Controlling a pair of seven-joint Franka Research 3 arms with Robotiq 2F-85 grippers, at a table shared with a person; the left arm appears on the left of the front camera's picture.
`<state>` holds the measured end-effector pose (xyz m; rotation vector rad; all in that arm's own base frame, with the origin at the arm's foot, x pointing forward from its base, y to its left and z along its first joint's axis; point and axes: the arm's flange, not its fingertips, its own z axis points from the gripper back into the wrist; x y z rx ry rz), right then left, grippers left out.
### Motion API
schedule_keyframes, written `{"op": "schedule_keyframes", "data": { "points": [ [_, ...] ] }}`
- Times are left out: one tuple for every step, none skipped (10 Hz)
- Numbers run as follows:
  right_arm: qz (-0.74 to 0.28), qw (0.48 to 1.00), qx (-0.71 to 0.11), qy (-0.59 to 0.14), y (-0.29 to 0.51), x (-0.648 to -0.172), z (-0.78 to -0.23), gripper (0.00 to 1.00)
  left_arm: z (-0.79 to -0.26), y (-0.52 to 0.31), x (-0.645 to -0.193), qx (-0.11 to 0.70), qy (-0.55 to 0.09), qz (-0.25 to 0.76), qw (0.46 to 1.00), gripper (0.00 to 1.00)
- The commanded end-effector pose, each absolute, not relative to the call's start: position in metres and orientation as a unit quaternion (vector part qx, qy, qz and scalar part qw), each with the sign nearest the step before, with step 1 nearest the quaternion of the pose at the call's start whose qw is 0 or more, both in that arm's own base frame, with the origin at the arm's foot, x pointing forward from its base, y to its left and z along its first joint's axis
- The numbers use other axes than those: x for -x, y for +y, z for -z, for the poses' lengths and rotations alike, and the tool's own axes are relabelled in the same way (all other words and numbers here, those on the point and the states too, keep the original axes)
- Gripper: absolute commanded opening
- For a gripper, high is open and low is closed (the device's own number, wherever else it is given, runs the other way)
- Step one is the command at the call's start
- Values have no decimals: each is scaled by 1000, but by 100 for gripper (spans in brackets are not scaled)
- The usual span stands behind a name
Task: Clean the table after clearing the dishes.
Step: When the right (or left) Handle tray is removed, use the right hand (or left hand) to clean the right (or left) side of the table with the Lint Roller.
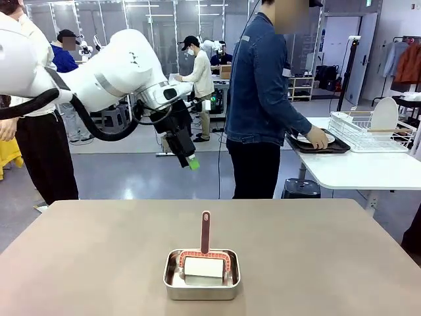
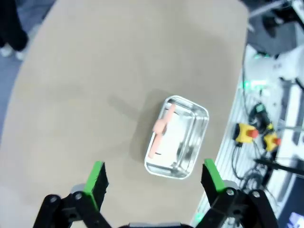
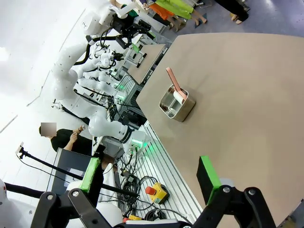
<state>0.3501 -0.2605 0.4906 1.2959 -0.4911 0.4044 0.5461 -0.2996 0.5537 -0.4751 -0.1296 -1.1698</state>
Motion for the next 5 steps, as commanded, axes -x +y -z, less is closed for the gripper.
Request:
{"op": "schedule_keyframes", "data": {
  "points": [
    [-196,748,-593,-227,-261,-346,-492,100,-536,-314,-542,189,-36,608,770,100],
    [-196,748,-593,-227,-261,-346,-492,100,-524,-326,-538,179,-23,633,753,100],
    [-196,748,-593,-227,-261,-346,-492,100,-514,-339,-537,161,-13,657,736,100],
    [-196,748,-593,-227,-261,-346,-492,100,-506,-352,-535,150,-13,676,721,100],
    [-196,748,-593,-227,-261,-346,-492,100,-498,-359,-534,144,-15,688,711,100]
  ]
}}
